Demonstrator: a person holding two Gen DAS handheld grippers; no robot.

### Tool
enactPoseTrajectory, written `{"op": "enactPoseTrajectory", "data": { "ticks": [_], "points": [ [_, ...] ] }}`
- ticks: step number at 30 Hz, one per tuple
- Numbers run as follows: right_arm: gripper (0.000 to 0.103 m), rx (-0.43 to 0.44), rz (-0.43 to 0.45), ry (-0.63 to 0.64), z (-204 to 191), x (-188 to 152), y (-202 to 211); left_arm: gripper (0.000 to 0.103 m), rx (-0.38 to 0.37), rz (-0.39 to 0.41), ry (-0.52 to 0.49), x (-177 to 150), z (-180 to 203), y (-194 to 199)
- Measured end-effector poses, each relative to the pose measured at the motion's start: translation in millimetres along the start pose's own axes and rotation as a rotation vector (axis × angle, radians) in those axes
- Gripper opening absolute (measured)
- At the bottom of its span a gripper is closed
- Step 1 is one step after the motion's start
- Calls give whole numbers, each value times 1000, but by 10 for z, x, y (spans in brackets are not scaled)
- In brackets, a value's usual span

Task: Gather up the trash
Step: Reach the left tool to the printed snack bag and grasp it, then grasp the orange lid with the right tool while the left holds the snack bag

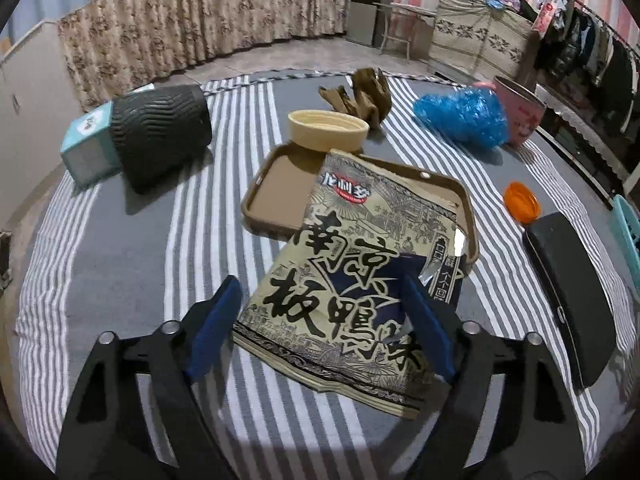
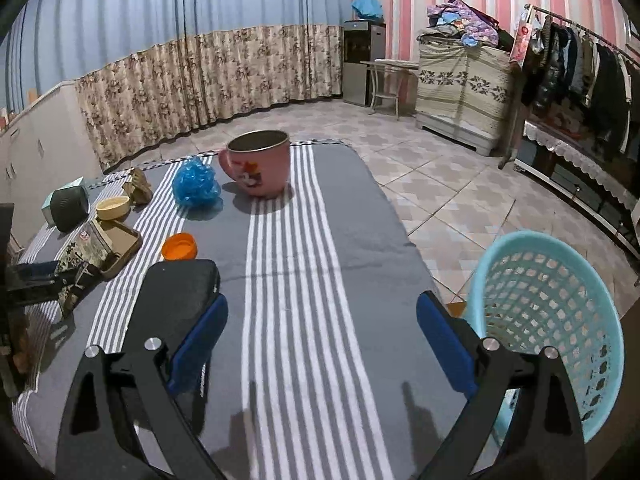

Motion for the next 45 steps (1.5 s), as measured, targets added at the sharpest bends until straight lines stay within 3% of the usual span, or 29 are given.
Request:
{"op": "enactPoseTrajectory", "data": {
  "ticks": [2, 6, 11, 15, 27, 34, 38, 43, 45],
  "points": [
    [93, -1, -7, 6, -42, 11, -46, 74, 0, 4, 5, -4, -7, 4],
    [93, 7, -24, 23, -187, 17, -154, 42, -8, 31, 24, -26, -44, 69],
    [93, 22, -35, 56, -363, 40, -237, 31, 11, 58, 14, -9, -26, 120],
    [93, 31, -41, 85, -503, 50, -290, 26, 15, 103, 28, 29, -63, 237],
    [93, 54, -62, 173, -1015, 297, -594, 24, 77, 195, 66, 31, -397, 518],
    [92, 56, -154, 222, -1305, 323, -971, 24, 94, 208, 126, -24, -568, 466],
    [78, 61, -196, 234, -1358, 315, -1063, 24, 88, 201, 144, -32, -604, 441],
    [55, 101, -229, 251, -1454, 268, -1102, 24, 93, 203, 138, -30, -616, 442],
    [40, 136, -232, 255, -1481, 260, -1078, 24, 101, 200, 134, -20, -619, 437]
  ]
}}
Point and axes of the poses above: each gripper's, at about its wrist camera, not at the fingertips, and y roughly against the way its jaws point, z to its right, x to its top, the point moved 6 cm from there along -y, roughly the way its jaws point
